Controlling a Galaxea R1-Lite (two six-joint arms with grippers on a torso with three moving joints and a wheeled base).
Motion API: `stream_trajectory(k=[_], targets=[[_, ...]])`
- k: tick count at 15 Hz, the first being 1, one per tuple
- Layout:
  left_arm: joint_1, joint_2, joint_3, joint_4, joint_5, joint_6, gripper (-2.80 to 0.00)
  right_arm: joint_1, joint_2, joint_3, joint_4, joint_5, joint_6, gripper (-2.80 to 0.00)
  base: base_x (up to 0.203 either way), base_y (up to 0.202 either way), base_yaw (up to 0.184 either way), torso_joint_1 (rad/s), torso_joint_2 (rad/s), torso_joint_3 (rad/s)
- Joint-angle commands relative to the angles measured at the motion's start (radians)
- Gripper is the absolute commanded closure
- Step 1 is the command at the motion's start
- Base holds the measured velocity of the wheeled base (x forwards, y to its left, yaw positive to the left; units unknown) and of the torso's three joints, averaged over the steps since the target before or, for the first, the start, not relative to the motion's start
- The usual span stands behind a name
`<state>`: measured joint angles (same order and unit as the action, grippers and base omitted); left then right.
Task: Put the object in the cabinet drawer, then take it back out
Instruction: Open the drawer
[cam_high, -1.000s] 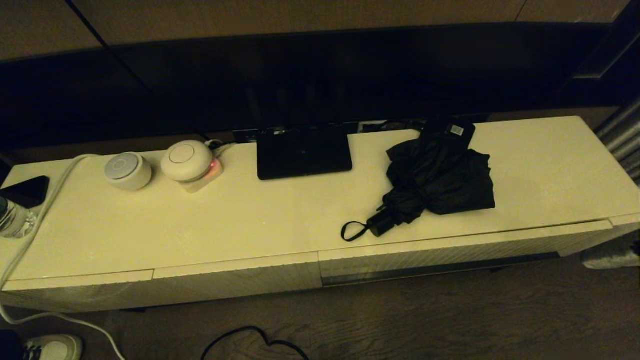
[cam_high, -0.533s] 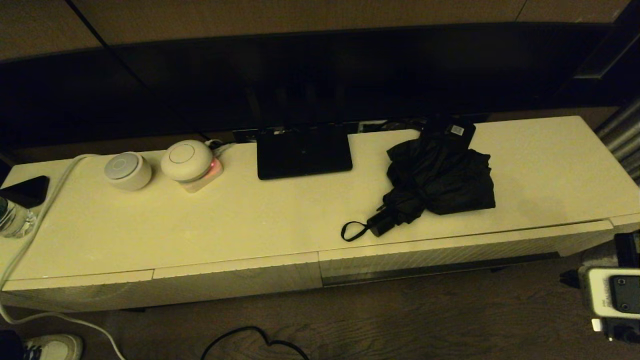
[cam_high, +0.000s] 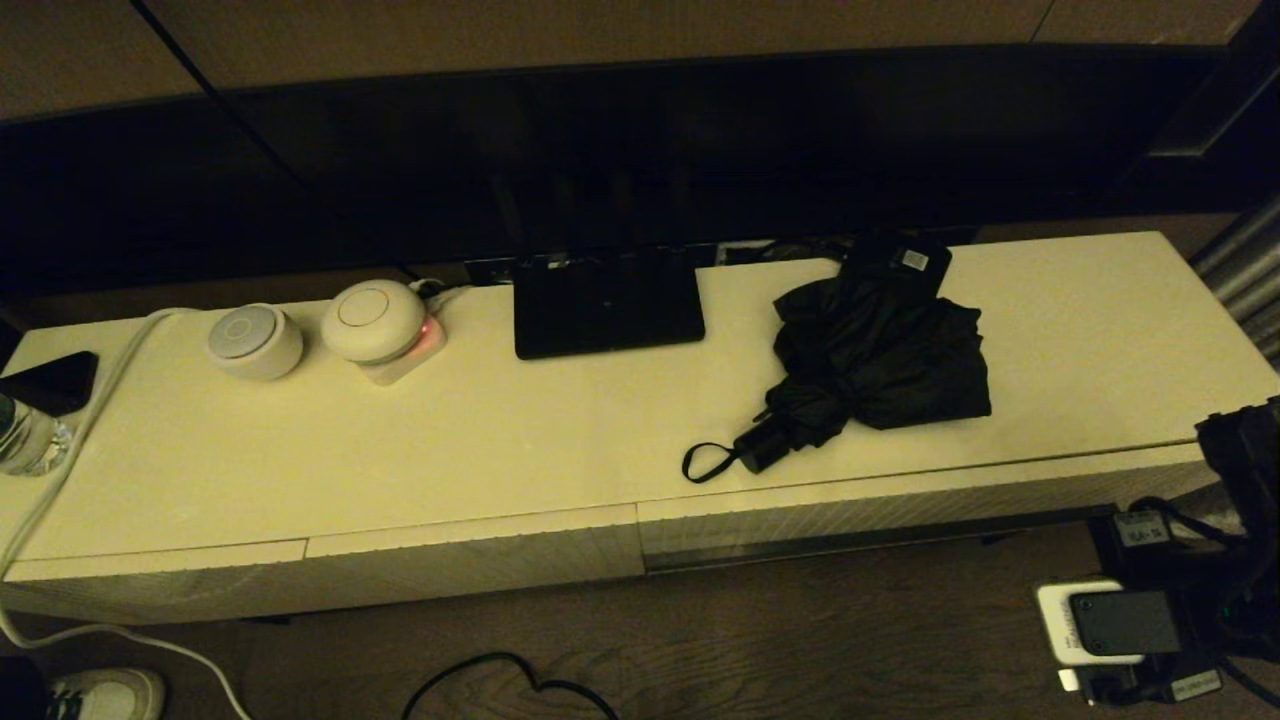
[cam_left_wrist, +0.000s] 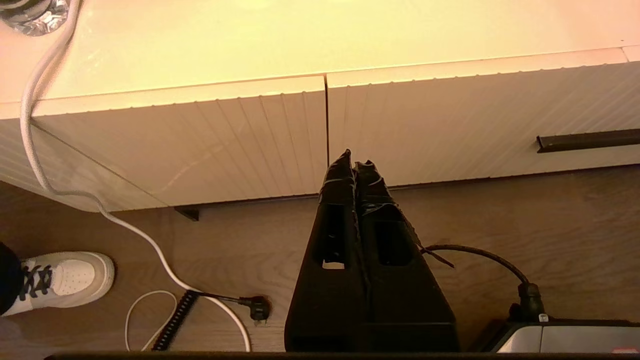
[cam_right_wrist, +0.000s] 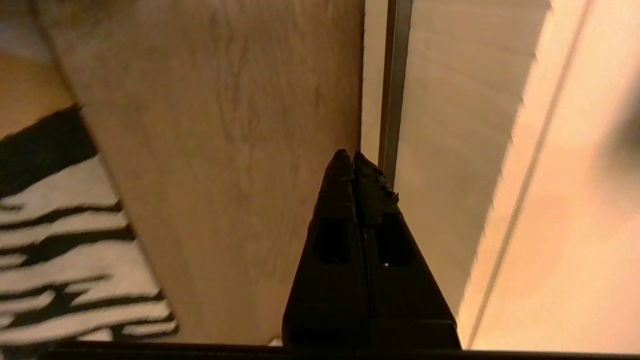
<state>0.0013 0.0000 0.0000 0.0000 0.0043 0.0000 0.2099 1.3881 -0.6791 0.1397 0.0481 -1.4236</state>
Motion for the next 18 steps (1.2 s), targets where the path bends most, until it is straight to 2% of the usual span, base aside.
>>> stream_trajectory(k=[1,8,14,15,18], targets=[[0.0,0.0,0.003,0.0,-0.001,0.0,0.0,0.019,0.07,0.072,-0.129,-0.004,-0.005,0.0,0.0,0.0,0.0,0.0,0.0,0.0],[0.0,0.0,0.003,0.0,0.0,0.0,0.0,0.023,0.141,0.154,-0.285,0.002,-0.001,0.0,0.0,0.0,0.0,0.0,0.0,0.0],[0.0,0.0,0.003,0.0,0.0,0.0,0.0,0.086,0.205,0.259,-0.472,-0.008,-0.004,0.0,0.0,0.0,0.0,0.0,0.0,0.0],[0.0,0.0,0.003,0.0,0.0,0.0,0.0,0.087,0.215,0.27,-0.499,-0.007,-0.004,-2.74,0.0,0.0,0.0,0.0,0.0,0.0],[0.0,0.0,0.003,0.0,0.0,0.0,0.0,0.088,0.235,0.305,-0.537,-0.013,-0.009,-2.8,0.0,0.0,0.0,0.0,0.0,0.0]])
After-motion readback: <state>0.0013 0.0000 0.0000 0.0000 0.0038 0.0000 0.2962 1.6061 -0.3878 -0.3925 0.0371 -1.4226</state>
